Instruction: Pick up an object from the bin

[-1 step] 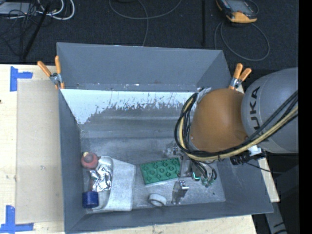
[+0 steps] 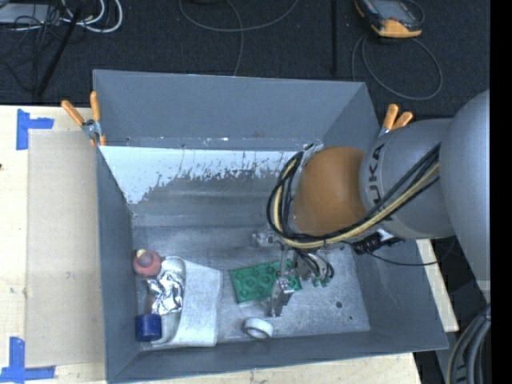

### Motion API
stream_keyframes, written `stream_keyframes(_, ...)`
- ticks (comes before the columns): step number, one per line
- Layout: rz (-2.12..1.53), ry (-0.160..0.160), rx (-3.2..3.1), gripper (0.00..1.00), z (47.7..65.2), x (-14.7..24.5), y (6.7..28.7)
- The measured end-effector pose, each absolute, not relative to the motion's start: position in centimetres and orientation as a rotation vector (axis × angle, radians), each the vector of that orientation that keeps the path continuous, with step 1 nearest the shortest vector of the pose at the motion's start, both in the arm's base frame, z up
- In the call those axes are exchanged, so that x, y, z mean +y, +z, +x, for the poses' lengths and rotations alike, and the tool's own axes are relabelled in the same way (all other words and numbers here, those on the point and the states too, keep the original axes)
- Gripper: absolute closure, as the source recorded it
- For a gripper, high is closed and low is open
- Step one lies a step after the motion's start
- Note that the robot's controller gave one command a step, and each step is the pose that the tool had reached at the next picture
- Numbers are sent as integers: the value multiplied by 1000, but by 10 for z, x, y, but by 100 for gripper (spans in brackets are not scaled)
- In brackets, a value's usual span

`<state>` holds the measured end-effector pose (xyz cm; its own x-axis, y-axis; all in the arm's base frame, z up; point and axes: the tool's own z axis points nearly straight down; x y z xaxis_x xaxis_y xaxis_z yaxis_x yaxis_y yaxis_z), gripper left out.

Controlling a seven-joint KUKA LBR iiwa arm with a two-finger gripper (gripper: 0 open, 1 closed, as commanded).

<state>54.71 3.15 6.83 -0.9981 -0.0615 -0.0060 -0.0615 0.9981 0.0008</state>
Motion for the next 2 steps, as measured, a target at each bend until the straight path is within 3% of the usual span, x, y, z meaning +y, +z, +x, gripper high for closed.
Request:
stream_keyframes(1,-93,2,3133,100,548,32,75)
stream_keyframes(2,-65,2,3134,100,524,56,215)
